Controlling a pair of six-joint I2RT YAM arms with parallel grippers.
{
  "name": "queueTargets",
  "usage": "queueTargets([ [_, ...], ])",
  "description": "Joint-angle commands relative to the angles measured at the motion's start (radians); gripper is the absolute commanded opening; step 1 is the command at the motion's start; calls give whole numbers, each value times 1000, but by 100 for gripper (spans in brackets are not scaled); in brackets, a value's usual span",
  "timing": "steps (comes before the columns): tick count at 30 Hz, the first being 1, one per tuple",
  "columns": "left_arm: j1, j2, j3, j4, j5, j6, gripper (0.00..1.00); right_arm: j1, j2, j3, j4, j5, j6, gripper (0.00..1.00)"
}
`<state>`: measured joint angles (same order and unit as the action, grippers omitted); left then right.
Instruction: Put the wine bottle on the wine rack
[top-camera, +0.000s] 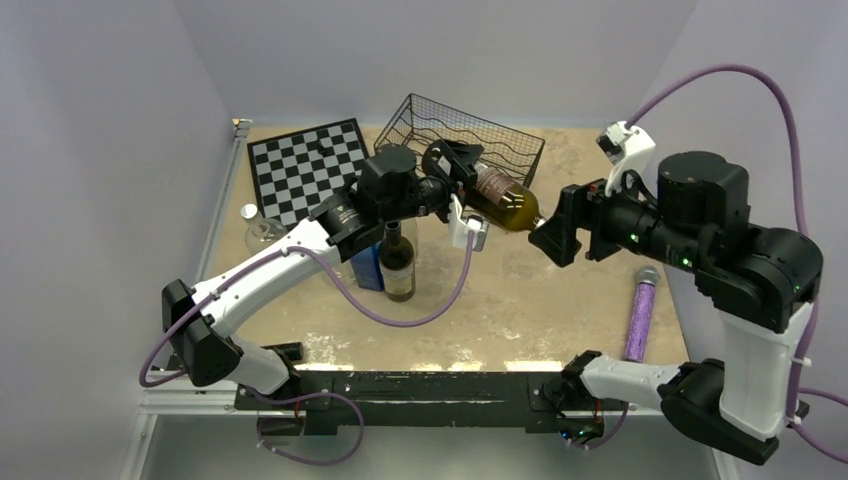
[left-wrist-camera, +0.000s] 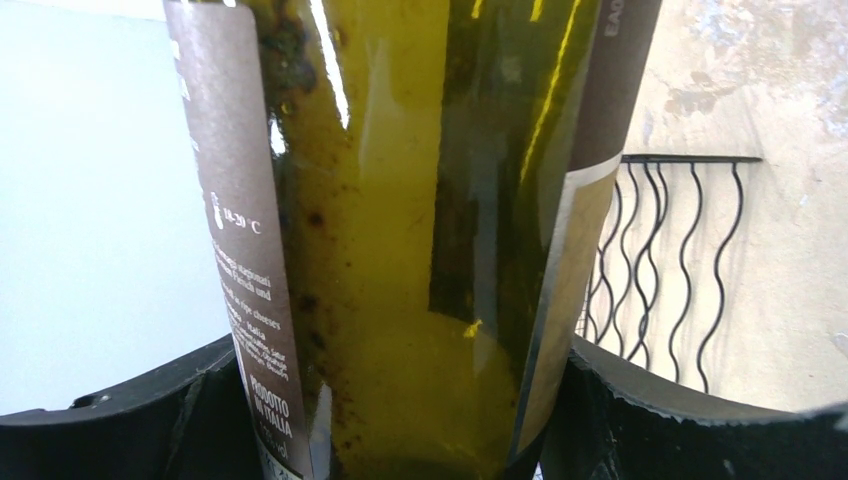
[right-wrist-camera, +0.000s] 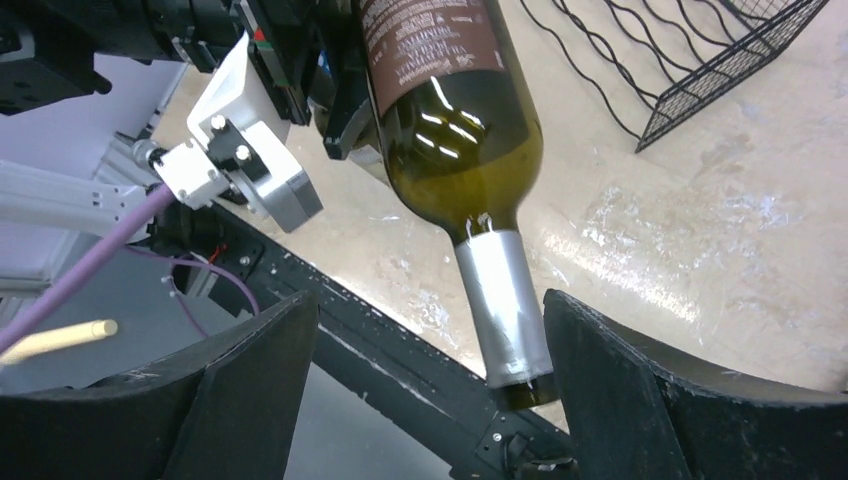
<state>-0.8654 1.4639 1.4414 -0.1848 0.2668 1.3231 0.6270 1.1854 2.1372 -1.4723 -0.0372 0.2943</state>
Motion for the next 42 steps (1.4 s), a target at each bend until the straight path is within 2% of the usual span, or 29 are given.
queueTargets([
  [1, -2, -85, 31, 168, 48, -18, 0, -4, 18, -15, 16, 34, -8, 86],
  [3, -1, -91, 25, 168, 48, -17, 0, -5, 36, -35, -7, 34, -6, 83],
  [9, -4, -110, 10, 168, 92, -45, 0, -5, 118, 9, -76, -36, -14, 62],
  [14, -4, -111, 8, 168, 88, -56, 0, -4, 127, -61, -68, -118, 2, 51],
  [22, -4, -103, 10, 168, 44, -91, 0, -5, 116, -110, -58, -154, 11, 44],
  [27, -3, -98, 15, 168, 36, -103, 0, -5, 116, -125, -66, -137, 28, 19],
  [28, -3, -96, 16, 168, 34, -102, 0, -4, 116, -123, -68, -134, 31, 20],
  [32, -3, -90, 19, 168, 31, -105, 0, -4, 112, -123, -66, -133, 38, 45],
  [34, -3, -84, 26, 168, 22, -107, 0, -5, 108, -126, -65, -134, 38, 48],
  [36, -3, -79, 30, 169, 14, -107, 0, -4, 105, -134, -62, -137, 38, 39],
  [37, -3, -77, 32, 168, 12, -107, 0, -5, 104, -138, -59, -138, 37, 29],
  [39, -3, -73, 44, 163, 11, -113, 0, -4, 109, -142, -65, -138, 41, 0],
  [42, -3, -68, 53, 155, 8, -130, 0, -4, 113, -144, -68, -111, 41, 0],
])
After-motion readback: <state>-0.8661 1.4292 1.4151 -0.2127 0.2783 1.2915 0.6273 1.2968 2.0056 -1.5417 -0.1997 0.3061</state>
